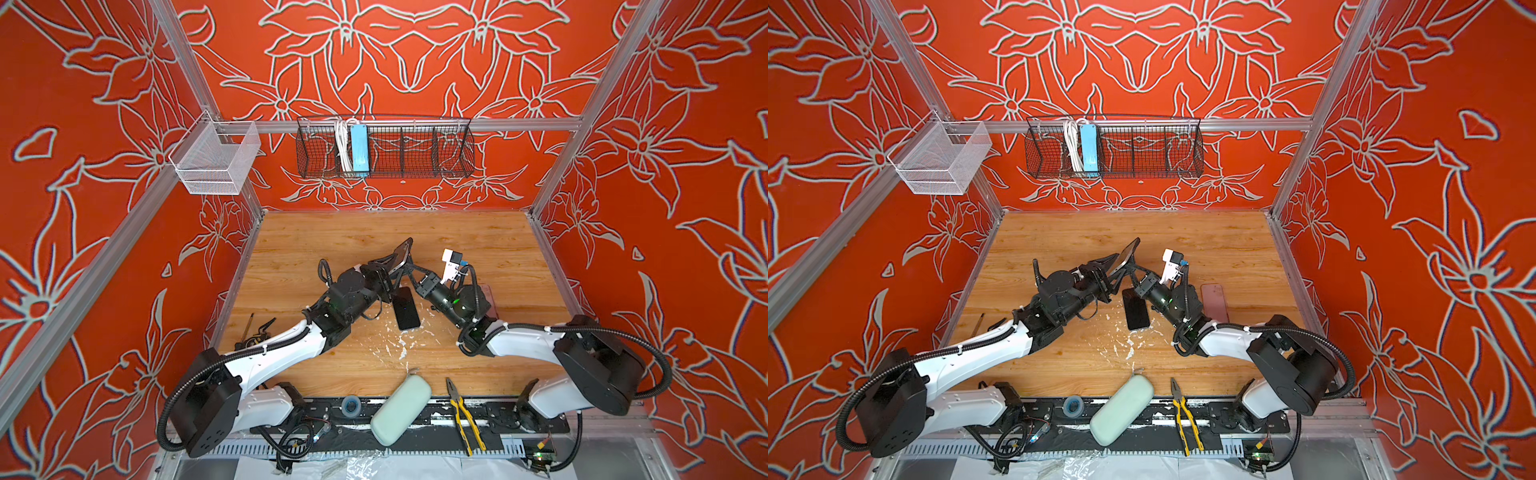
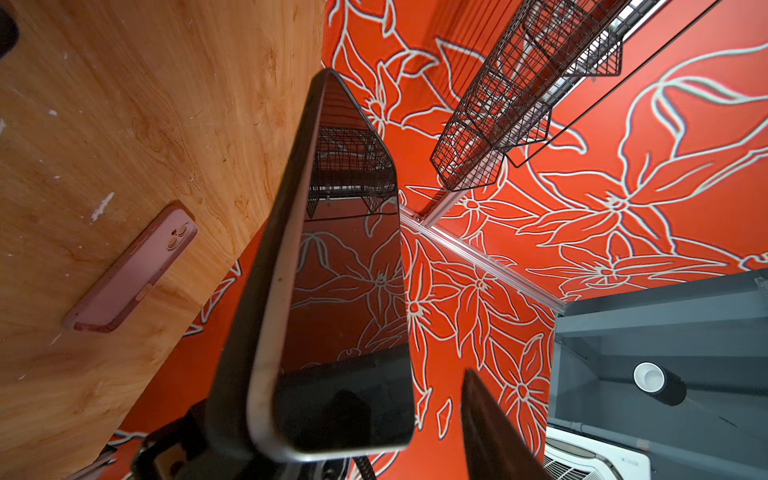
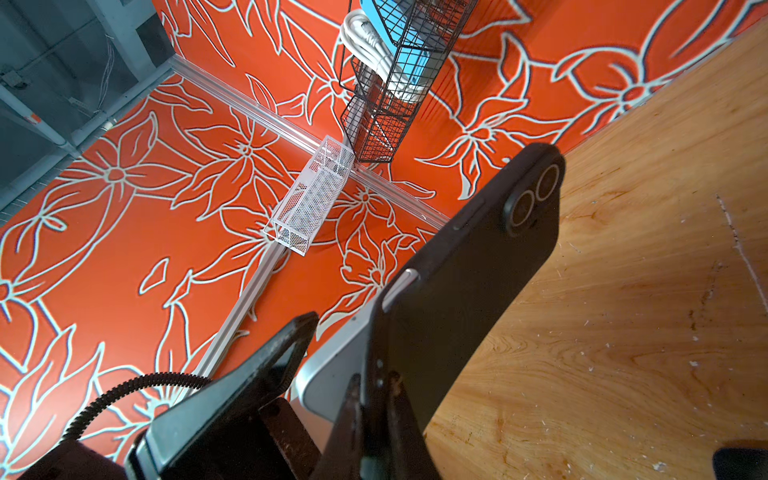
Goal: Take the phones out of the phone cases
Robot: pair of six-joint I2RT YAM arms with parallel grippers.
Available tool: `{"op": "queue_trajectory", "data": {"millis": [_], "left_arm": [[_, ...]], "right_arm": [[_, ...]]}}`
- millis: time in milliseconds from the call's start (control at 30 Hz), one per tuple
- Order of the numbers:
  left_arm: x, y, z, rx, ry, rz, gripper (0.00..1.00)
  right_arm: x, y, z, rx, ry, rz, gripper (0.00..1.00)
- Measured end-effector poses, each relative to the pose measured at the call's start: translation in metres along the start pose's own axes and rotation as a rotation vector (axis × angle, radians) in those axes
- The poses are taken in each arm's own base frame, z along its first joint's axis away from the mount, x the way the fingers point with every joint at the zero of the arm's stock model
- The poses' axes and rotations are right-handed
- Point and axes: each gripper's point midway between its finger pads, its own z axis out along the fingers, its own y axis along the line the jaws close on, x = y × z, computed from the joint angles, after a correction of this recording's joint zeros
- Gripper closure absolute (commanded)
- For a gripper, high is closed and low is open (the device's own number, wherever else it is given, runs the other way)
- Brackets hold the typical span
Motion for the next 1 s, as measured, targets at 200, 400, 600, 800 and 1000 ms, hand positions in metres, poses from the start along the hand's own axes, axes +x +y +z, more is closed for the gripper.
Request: {"op": "queue_trajectory", "data": {"millis": [200, 400, 600, 800, 1000], "left_arm": [[0.001, 0.003, 0.003, -0.004, 0.011, -0.014, 0.52], [0.001, 0.009, 0.007, -0.023, 0.024, -0.030, 0.62], [0.002, 0.014, 0.009, -0.037, 0.035, -0.030, 0.69], [0.004, 0.015, 0.009, -0.044, 0.046, -0.030, 0.79], [0.005, 0.013, 0.009, -0.039, 0.051, -0.031, 0.90]], "right_arm": [[-0.002, -0.002, 0.000, 0.008, -0.009, -0.004, 1.00], [-0.002, -0.005, 0.000, 0.023, -0.010, -0.015, 1.00], [-0.002, -0.006, 0.000, 0.027, -0.010, -0.023, 1.00], [-0.002, -0.006, 0.000, 0.026, -0.009, -0.025, 1.00], [-0.003, -0.007, 0.000, 0.031, -0.012, -0.026, 1.00]]}}
